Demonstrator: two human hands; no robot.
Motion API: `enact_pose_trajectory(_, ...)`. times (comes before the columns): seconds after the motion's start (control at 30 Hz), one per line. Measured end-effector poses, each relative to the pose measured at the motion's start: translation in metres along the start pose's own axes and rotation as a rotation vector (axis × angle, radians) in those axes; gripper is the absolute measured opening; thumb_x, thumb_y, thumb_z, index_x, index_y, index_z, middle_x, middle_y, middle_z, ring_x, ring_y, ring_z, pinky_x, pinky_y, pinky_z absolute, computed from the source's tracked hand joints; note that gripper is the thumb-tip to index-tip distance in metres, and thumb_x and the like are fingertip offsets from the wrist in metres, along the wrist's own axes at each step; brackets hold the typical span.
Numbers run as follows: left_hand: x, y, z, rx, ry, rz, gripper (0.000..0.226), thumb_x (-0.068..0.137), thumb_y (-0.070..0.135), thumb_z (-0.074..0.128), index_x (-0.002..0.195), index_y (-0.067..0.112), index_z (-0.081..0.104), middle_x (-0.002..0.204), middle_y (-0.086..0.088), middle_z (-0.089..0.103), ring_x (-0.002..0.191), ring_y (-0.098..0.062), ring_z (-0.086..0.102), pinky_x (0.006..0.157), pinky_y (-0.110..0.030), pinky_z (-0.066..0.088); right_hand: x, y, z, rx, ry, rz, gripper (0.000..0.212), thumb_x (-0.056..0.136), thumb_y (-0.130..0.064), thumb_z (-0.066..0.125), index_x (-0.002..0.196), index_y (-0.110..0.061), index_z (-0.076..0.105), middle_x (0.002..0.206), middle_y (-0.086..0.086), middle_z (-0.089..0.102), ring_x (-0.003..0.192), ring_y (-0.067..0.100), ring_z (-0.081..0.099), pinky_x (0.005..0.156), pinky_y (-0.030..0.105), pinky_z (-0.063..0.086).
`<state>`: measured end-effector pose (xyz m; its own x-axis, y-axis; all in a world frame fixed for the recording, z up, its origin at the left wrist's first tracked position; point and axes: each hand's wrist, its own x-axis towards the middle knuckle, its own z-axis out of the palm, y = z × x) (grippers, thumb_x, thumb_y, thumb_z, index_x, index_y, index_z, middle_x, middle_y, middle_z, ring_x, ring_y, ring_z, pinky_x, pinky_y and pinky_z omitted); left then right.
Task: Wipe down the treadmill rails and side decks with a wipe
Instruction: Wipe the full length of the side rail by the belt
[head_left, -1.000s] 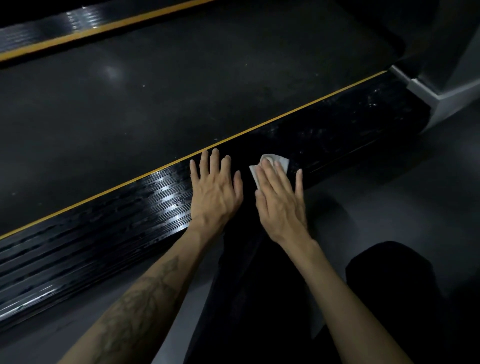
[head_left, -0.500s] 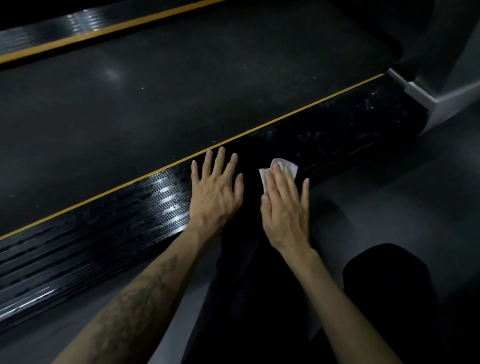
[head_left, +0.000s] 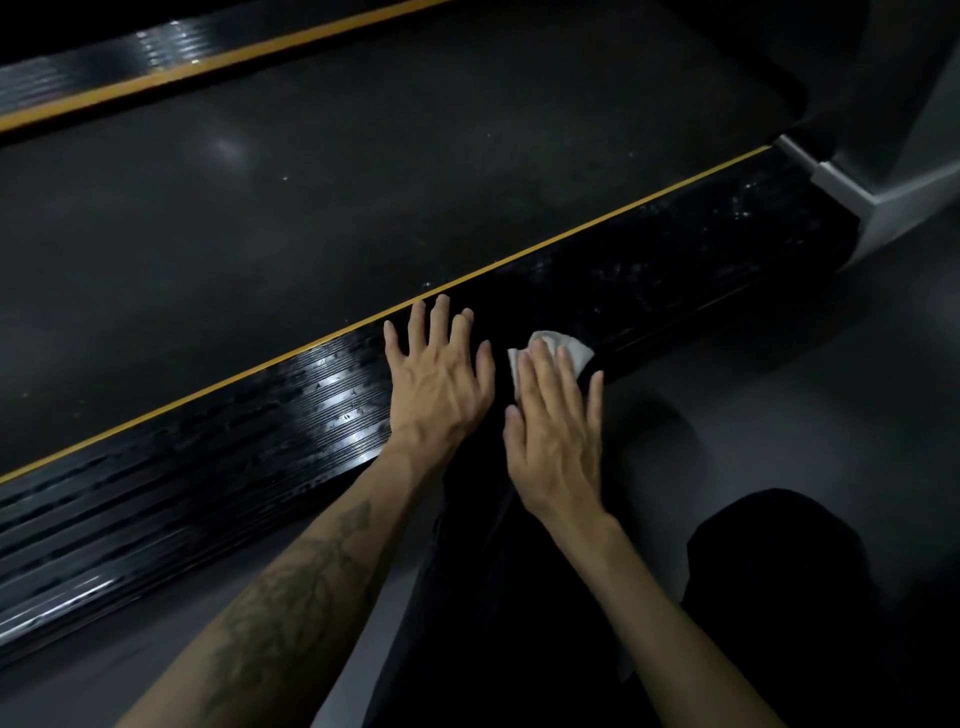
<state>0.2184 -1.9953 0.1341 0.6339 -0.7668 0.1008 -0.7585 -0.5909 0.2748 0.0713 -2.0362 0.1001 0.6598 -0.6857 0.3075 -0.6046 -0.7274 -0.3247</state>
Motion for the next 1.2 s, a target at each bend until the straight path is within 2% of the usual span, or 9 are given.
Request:
enact_pose_trajectory(0.13, 0.001, 0.002, 0.001, -0.010, 0.020, 0.004, 0.054, 0.102, 0.045, 0.035, 0.143, 0.014, 0.051, 0.159, -0.012, 0.040, 0.153, -0.034, 0.025, 0.122, -0.064, 0.016, 0.018, 0.006, 0.001, 0.042, -0.035, -0.103, 0.056, 0.104, -0.028, 0.034, 0.158, -0.014, 0.038, 0.168, 0.004, 0.028, 0.158, 0.021, 0.019, 0.126, 0.058, 0.013)
enact_pose_trajectory(0.3, 0.000, 0.001, 0.005, -0.016, 0.056, 0.020, 0.053, 0.103, 0.046, 0.039, 0.145, 0.015, 0.049, 0.160, -0.012, 0.039, 0.153, -0.033, 0.025, 0.123, -0.063, 0.016, 0.014, 0.021, -0.005, 0.022, 0.004, -0.030, 0.056, 0.107, -0.030, 0.030, 0.160, -0.013, 0.033, 0.170, 0.004, 0.023, 0.158, 0.020, 0.015, 0.127, 0.057, 0.009)
enact_pose_trajectory(0.4, 0.002, 0.002, 0.005, -0.013, 0.043, 0.027, 0.059, 0.102, 0.048, 0.034, 0.153, 0.018, 0.044, 0.165, -0.012, 0.033, 0.156, -0.030, 0.019, 0.125, -0.062, 0.011, -0.002, 0.008, -0.001, 0.061, 0.010, -0.041, 0.059, 0.105, -0.029, 0.033, 0.161, -0.012, 0.031, 0.170, 0.005, 0.022, 0.159, 0.021, 0.013, 0.128, 0.053, 0.004)
enact_pose_trajectory(0.5, 0.003, 0.003, 0.006, -0.013, 0.015, 0.025, 0.063, 0.102, 0.048, 0.029, 0.157, 0.019, 0.038, 0.169, -0.010, 0.025, 0.158, -0.028, 0.012, 0.125, -0.061, 0.006, 0.008, 0.008, 0.000, 0.061, -0.018, -0.118, 0.057, 0.105, -0.030, 0.033, 0.159, -0.012, 0.036, 0.169, 0.004, 0.027, 0.158, 0.021, 0.017, 0.128, 0.055, 0.008)
enact_pose_trajectory(0.63, 0.003, 0.003, 0.007, 0.004, 0.026, 0.024, 0.065, 0.100, 0.048, 0.026, 0.158, 0.020, 0.038, 0.169, -0.010, 0.025, 0.158, -0.029, 0.013, 0.126, -0.061, 0.007, 0.028, 0.029, -0.005, 0.006, -0.021, -0.092, 0.055, 0.108, -0.031, 0.029, 0.158, -0.012, 0.038, 0.168, 0.004, 0.028, 0.157, 0.020, 0.020, 0.126, 0.059, 0.011)
enact_pose_trajectory(0.77, 0.003, 0.004, 0.006, 0.005, 0.021, 0.021, 0.067, 0.099, 0.049, 0.023, 0.158, 0.020, 0.036, 0.169, -0.009, 0.024, 0.159, -0.028, 0.011, 0.126, -0.061, 0.006, 0.011, 0.027, -0.006, -0.006, 0.021, -0.009, 0.059, 0.108, -0.035, 0.030, 0.161, -0.011, 0.030, 0.170, 0.006, 0.021, 0.159, 0.020, 0.014, 0.128, 0.056, 0.007)
enact_pose_trajectory(0.87, 0.003, 0.004, 0.005, -0.008, 0.014, 0.016, 0.067, 0.099, 0.049, 0.023, 0.159, 0.020, 0.035, 0.170, -0.009, 0.022, 0.159, -0.027, 0.009, 0.126, -0.060, 0.004, 0.005, 0.018, -0.001, 0.029, 0.010, -0.071, 0.061, 0.106, -0.035, 0.035, 0.161, -0.008, 0.030, 0.170, 0.008, 0.022, 0.159, 0.023, 0.015, 0.128, 0.055, 0.009)
enact_pose_trajectory(0.97, 0.003, 0.004, 0.005, -0.004, 0.016, 0.019, 0.068, 0.099, 0.049, 0.023, 0.158, 0.019, 0.036, 0.170, -0.009, 0.023, 0.159, -0.028, 0.010, 0.126, -0.060, 0.005, 0.022, 0.028, -0.001, 0.030, -0.022, -0.116, 0.057, 0.108, -0.036, 0.031, 0.160, -0.012, 0.034, 0.169, 0.004, 0.025, 0.158, 0.020, 0.017, 0.127, 0.057, 0.011)
enact_pose_trajectory(1.2, 0.004, 0.005, 0.004, 0.007, 0.006, 0.021, 0.068, 0.099, 0.049, 0.022, 0.158, 0.019, 0.036, 0.170, -0.009, 0.023, 0.159, -0.029, 0.010, 0.126, -0.060, 0.007, 0.010, 0.027, -0.005, -0.026, 0.035, 0.077, 0.062, 0.109, -0.041, 0.028, 0.162, -0.010, 0.026, 0.171, 0.007, 0.017, 0.159, 0.021, 0.010, 0.128, 0.055, 0.006)
